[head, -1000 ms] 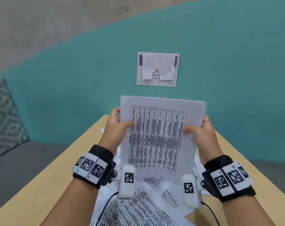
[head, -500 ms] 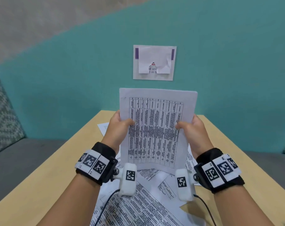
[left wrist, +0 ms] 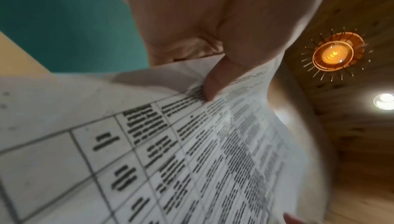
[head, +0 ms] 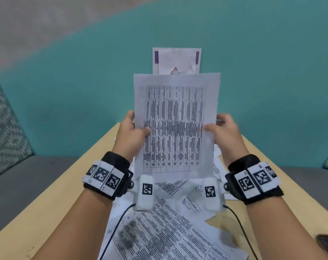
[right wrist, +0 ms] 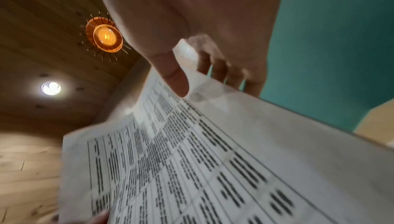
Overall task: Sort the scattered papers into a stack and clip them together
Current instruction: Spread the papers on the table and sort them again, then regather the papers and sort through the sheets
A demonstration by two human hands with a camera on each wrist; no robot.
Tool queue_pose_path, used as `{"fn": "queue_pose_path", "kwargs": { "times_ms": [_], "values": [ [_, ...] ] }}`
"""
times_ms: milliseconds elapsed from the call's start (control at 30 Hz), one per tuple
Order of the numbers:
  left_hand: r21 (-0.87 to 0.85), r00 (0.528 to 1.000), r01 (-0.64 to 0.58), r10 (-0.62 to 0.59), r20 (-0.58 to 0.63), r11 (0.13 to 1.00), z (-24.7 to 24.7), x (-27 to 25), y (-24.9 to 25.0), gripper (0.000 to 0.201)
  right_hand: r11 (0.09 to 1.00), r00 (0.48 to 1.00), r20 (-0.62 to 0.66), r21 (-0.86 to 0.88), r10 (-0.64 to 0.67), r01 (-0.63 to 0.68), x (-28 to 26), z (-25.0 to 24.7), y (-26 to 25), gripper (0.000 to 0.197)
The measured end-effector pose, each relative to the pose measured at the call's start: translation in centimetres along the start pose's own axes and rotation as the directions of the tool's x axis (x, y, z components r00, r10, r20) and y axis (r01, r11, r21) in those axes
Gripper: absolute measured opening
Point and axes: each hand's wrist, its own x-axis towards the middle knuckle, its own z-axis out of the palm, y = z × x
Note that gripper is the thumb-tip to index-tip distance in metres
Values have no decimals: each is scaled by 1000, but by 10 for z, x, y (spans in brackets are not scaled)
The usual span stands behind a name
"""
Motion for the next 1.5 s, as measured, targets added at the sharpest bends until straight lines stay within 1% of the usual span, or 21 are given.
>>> {"fn": "queue_pose_path", "kwargs": {
  "times_ms": [67, 100, 133, 200, 233, 267, 333, 367, 433, 500, 567, 667, 767, 833, 933, 1000, 1100, 1200, 1300, 1367, 1500],
  "values": [
    [-36, 999, 23, -24, -48, 999, -11, -4, 0, 45, 1000, 992, -121, -7, 16, -17, -7, -5, -3, 25],
    [-61, 996, 60, -65, -69, 996, -17, -7, -4, 48, 998, 989, -146, -44, 39, -46, -12, -7, -3, 21],
    [-86, 989, 108, -116, -88, 990, -24, -10, -12, 51, 990, 988, -131, -109, 75, -89, -18, -8, -1, 16],
    [-150, 963, 213, -233, -134, 966, -40, -18, -32, 55, 930, 984, -13, -324, 177, -172, -30, -11, 4, 5],
    [-182, 945, 265, -292, -146, 947, -48, -23, -45, 57, 871, 967, 57, -451, 248, -196, -37, -11, 9, 6],
    [-206, 929, 309, -341, -142, 929, -54, -28, -56, 58, 786, 940, 116, -586, 321, -196, -42, -11, 12, 16],
    [-248, 907, 363, -402, -129, 898, -62, -37, -80, 59, 571, 873, 174, -809, 455, -136, -55, -10, 18, 29],
    [-279, 896, 374, -422, -138, 885, -64, -40, -89, 57, 474, 848, 179, -875, 500, -95, -61, -8, 19, 27],
    [-347, 872, 393, -465, -152, 852, -66, -47, -97, 53, 324, 815, 160, -945, 557, -35, -73, -5, 21, 25],
    [-407, 842, 410, -510, -175, 817, -68, -52, -99, 53, 186, 786, 128, -982, 605, 16, -83, 0, 21, 36],
    [-447, 816, 424, -546, -190, 788, -70, -52, -100, 53, 106, 751, 105, -993, 653, 46, -96, 6, 18, 48],
    [-492, 809, 417, -559, -183, 765, -73, -47, -111, 55, 82, 695, 105, -994, 712, 66, -110, 21, 16, 54],
    [-516, 823, 390, -540, -176, 762, -71, -45, -118, 49, 55, 652, 107, -994, 751, 100, -118, 36, 14, 76],
    [-524, 833, 371, -525, -178, 767, -68, -47, -115, 47, 81, 647, 110, -994, 755, 74, -121, 44, 11, 70],
    [-528, 840, 359, -513, -177, 770, -67, -47, -114, 47, 105, 633, 83, -994, 769, 3, -120, 48, 13, 89],
    [-534, 836, 361, -519, -179, 765, -69, -46, -114, 45, 129, 617, 88, -991, 782, -22, -121, 49, 15, 90],
    [-546, 829, 359, -527, -185, 757, -70, -45, -118, 44, 160, 615, 124, -987, 779, -3, -121, 50, 14, 82],
    [-559, 815, 368, -547, -190, 743, -71, -44, -122, 44, 182, 636, 150, -983, 757, 15, -119, 50, 10, 75],
    [-565, 804, 377, -562, -195, 734, -72, -42, -124, 45, 252, 637, 166, -967, 752, -46, -112, 47, 10, 73],
    [-571, 797, 382, -572, -195, 727, -73, -41, -124, 46, 298, 655, 157, -948, 739, -109, -108, 45, 10, 76],
    [-589, 786, 393, -590, -184, 706, -74, -43, -122, 51, 336, 698, 126, -926, 705, -172, -107, 40, 8, 71]
  ]
}}
